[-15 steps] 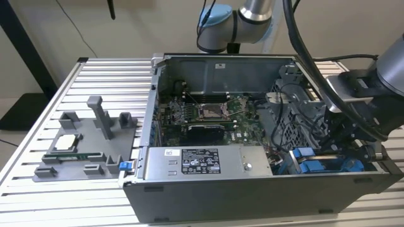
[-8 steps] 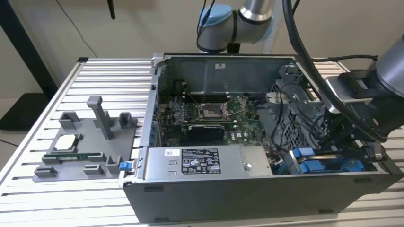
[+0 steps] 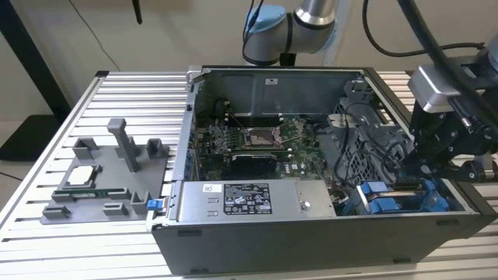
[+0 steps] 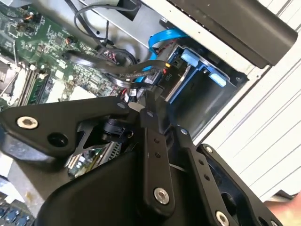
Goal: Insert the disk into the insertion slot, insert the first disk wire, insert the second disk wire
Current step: 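Insert the second disk wire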
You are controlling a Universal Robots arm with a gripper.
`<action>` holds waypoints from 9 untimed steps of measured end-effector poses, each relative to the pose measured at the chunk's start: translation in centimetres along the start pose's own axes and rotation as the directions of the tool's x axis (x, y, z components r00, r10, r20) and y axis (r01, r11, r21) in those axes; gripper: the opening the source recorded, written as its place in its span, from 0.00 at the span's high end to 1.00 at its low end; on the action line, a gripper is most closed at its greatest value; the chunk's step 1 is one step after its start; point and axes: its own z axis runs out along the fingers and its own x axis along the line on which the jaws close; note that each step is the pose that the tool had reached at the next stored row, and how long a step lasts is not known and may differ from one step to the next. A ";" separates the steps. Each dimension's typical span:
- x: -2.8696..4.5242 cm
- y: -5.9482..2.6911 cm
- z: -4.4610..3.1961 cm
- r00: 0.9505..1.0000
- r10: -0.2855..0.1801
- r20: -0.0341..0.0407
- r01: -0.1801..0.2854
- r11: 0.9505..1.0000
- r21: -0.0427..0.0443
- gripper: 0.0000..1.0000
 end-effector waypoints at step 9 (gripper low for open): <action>-0.08 -0.01 -0.44 1.000 0.000 0.001 0.000 1.000 0.000 0.00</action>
